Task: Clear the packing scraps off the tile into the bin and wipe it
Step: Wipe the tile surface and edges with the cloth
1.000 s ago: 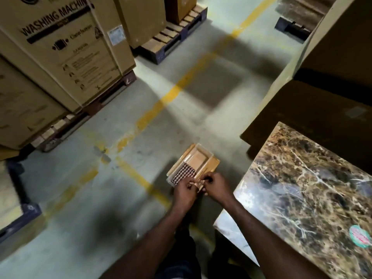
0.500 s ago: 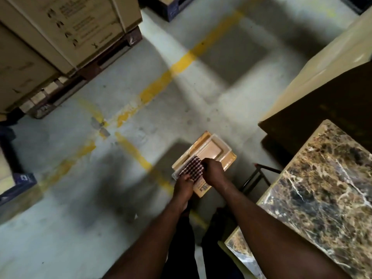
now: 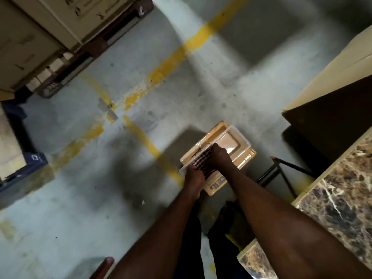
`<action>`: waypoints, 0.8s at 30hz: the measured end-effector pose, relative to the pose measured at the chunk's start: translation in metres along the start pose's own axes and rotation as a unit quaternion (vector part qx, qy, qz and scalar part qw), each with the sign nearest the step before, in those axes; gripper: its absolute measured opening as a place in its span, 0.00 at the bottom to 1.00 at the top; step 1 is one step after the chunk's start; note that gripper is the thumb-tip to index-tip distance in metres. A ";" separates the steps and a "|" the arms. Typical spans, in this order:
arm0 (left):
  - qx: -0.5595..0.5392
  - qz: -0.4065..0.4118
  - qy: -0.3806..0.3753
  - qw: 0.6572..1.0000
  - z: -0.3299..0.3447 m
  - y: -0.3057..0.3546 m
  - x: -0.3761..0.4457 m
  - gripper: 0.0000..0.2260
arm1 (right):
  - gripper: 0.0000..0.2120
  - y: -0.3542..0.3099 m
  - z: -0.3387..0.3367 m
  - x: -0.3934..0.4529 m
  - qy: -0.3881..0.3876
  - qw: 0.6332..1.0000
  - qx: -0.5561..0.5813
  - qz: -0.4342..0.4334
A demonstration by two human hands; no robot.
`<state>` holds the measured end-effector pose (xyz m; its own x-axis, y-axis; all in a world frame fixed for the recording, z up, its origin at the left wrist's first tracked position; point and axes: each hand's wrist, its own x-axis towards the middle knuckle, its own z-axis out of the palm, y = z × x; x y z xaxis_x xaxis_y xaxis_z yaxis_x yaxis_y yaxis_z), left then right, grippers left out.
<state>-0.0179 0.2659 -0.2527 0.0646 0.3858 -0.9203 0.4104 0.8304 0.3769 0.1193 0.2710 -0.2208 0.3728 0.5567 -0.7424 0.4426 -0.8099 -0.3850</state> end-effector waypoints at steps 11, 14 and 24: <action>-0.113 -0.062 -0.048 0.991 -0.009 0.052 -0.082 0.21 | 0.16 -0.025 -0.038 -0.055 -0.022 0.999 -0.017 -0.038; -0.149 -0.071 -0.087 0.982 -0.015 0.069 -0.112 0.28 | 0.08 -0.036 -0.053 -0.106 0.019 0.997 0.011 -0.072; -0.177 -0.025 -0.281 0.943 0.001 0.128 -0.234 0.24 | 0.28 -0.049 -0.112 -0.289 0.230 0.942 -0.062 -0.236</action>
<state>0.0208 0.2812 0.0109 0.5659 0.1512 -0.8105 0.1025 0.9625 0.2512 0.0817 0.1706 0.0741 0.4112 0.8940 -0.1778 0.7291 -0.4397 -0.5245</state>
